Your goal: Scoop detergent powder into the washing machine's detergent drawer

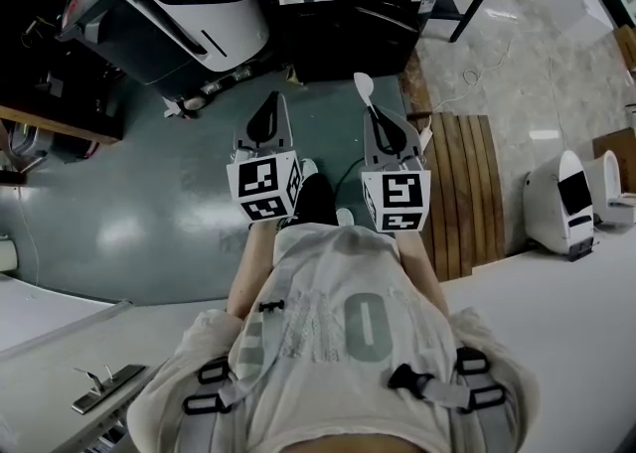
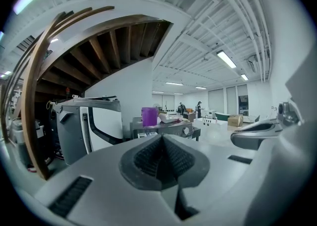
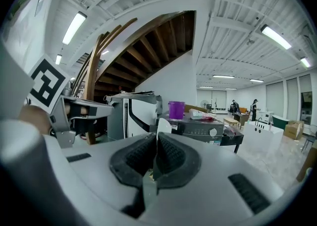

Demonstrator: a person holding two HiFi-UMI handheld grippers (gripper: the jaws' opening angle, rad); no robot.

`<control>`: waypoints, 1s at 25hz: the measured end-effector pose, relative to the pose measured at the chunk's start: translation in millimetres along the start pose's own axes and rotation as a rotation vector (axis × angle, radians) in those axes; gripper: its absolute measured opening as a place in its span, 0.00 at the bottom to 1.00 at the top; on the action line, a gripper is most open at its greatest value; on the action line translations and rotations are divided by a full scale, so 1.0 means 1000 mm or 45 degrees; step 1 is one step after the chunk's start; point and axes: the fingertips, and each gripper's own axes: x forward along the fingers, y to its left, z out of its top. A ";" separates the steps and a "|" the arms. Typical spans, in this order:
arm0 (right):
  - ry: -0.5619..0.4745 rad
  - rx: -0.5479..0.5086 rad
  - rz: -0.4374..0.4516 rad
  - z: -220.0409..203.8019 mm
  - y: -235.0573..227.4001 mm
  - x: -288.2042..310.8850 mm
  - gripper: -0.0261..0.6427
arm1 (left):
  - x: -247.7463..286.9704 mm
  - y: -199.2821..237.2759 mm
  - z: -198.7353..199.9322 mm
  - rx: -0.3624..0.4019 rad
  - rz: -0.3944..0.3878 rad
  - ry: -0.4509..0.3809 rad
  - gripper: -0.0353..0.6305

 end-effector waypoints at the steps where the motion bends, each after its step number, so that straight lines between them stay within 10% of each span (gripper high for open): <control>1: 0.004 -0.003 0.009 -0.001 0.001 0.002 0.05 | 0.002 0.001 -0.001 -0.001 -0.001 -0.002 0.09; 25: -0.078 0.043 -0.051 0.072 -0.069 0.193 0.04 | 0.199 0.087 0.053 -0.057 -0.031 -0.108 0.09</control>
